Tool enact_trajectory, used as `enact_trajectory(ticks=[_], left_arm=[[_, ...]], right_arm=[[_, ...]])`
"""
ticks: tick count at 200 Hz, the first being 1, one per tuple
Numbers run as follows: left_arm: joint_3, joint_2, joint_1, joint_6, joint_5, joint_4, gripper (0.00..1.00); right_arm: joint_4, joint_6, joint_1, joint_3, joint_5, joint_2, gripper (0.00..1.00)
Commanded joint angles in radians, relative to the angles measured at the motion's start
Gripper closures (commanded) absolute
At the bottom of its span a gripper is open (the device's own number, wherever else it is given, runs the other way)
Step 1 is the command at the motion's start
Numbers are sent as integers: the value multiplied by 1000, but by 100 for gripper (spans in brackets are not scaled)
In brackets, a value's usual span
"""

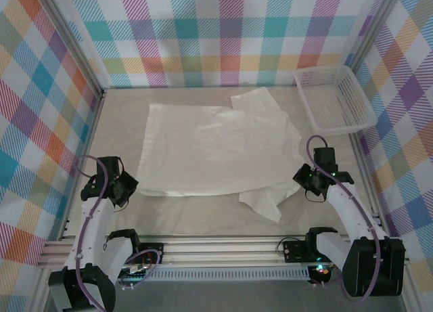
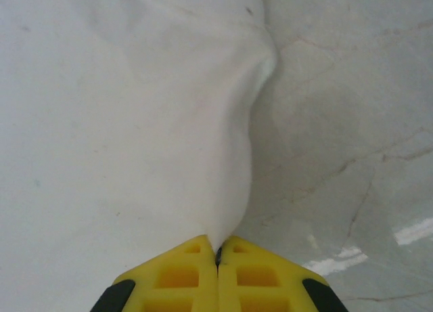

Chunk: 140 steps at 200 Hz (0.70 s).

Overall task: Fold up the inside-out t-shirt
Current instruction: Fold the T-shirt at the center of the table.

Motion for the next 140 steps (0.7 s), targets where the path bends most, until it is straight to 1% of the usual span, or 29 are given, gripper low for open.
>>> enact_trajectory(ticks=[1,26,36,53,75,91,110,140], left_arm=[[103,70,2,15,-17,63,100],[195,208,2,41,-42,138,100],[232,276,1,46,-19,172,100],[297,393,-6,41,70,223,100],[358,510,-40,51,50,250,100],[378,568,-41,57,52,279,100],[415,610,-43,67,45,267,100],[443,643,-44,85,-27,255,100]], right_arm=[[13,5,-7,95,4,56,100],[69,1,-9,182,1,175,100],[80,-1,-9,219,7,223,100],[103,-9,-9,267,8,295,100],[129,-10,-9,312,1,363,100],[133,-11,-9,352,-3,400,100],[132,-8,-9,387,0,424,100],[146,-11,-8,426,7,475,100]])
